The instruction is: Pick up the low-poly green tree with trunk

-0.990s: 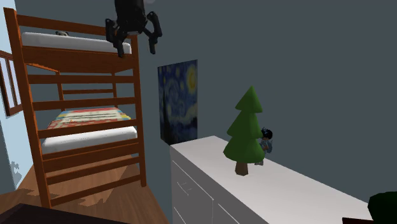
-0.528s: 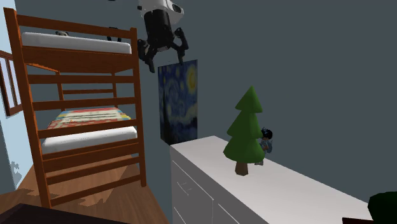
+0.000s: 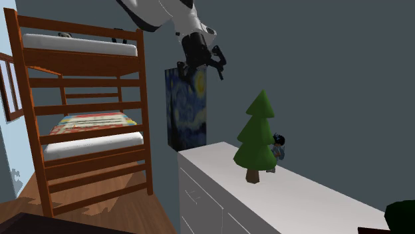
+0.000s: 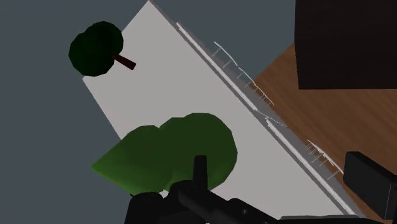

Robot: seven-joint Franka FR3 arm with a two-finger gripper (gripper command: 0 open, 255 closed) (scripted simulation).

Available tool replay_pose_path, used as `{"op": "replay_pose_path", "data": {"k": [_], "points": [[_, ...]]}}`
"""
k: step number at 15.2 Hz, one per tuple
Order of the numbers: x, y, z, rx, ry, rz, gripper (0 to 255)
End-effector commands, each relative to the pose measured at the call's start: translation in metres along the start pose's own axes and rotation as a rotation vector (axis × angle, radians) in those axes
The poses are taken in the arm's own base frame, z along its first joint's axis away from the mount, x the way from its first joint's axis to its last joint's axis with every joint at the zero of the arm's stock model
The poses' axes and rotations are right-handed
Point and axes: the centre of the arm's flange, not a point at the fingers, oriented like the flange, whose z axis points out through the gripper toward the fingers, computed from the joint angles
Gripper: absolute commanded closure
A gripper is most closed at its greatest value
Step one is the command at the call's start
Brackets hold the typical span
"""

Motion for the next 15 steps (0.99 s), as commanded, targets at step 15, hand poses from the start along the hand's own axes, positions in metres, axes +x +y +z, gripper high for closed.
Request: {"op": "replay_pose_path", "data": {"k": [15], "points": [[0.103, 0.093, 0.095, -0.203, -0.249, 0.051, 0]]}}
